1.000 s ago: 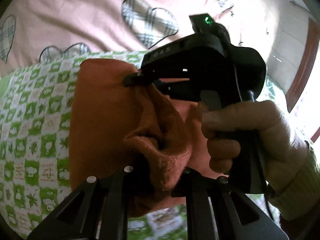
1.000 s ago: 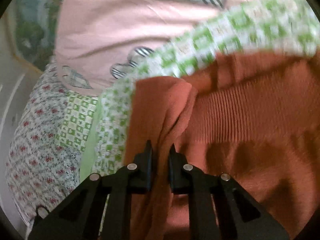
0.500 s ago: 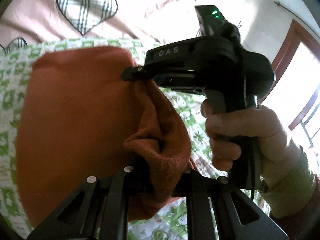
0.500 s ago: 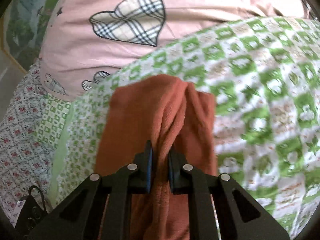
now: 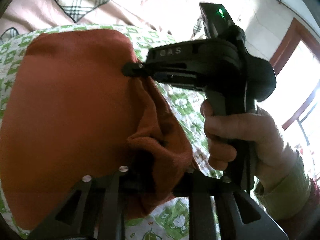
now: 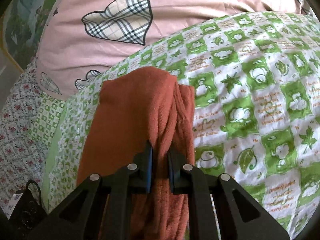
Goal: Fold small clothes
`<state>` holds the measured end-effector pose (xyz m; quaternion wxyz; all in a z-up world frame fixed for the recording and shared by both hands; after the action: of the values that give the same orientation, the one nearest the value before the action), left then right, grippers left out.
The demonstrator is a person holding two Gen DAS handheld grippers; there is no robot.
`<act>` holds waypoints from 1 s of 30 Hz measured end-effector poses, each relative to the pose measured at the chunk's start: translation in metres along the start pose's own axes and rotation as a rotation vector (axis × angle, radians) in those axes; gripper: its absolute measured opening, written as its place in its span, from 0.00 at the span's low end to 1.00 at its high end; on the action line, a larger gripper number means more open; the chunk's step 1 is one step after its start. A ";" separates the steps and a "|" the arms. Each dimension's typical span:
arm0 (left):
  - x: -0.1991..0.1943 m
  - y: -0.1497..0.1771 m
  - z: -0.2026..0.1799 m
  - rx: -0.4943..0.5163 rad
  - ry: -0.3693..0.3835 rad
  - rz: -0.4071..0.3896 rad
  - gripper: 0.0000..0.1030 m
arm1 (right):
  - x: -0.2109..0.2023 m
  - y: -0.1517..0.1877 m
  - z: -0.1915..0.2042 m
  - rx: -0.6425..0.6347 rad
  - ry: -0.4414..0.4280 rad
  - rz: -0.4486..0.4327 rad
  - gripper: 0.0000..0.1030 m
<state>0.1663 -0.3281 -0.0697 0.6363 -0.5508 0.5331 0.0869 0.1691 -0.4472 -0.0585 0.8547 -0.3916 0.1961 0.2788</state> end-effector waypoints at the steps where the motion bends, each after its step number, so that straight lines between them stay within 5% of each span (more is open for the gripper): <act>1: 0.001 -0.001 0.000 0.004 0.000 0.004 0.25 | 0.001 0.000 0.000 -0.011 0.017 0.005 0.14; 10: -0.047 0.027 0.024 0.018 0.039 0.019 0.45 | -0.041 0.015 -0.007 0.019 0.204 -0.068 0.32; 14: -0.072 0.035 0.052 -0.021 -0.004 -0.005 0.61 | -0.058 0.027 0.011 0.031 0.126 -0.115 0.71; 21: -0.084 0.038 0.134 -0.183 -0.117 -0.004 0.75 | -0.054 0.046 0.020 0.039 0.079 -0.089 0.71; 30: -0.036 0.015 0.192 -0.353 -0.060 0.097 0.80 | -0.028 0.049 0.009 0.088 0.019 -0.043 0.71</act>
<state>0.2524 -0.1524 -0.0844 0.5404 -0.6246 0.5164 0.2262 0.1179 -0.4230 -0.0651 0.8749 -0.3604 0.2076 0.2480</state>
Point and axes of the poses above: each gripper's, at about its wrist camera, not at the fingertips, and x roughly the way its jaws point, z to its left, y to its underside, the point moved 7 cm from there along x, roughly the way its jaws point, and after that the axes turned 15 degrees about -y, right-handed, at the moved point
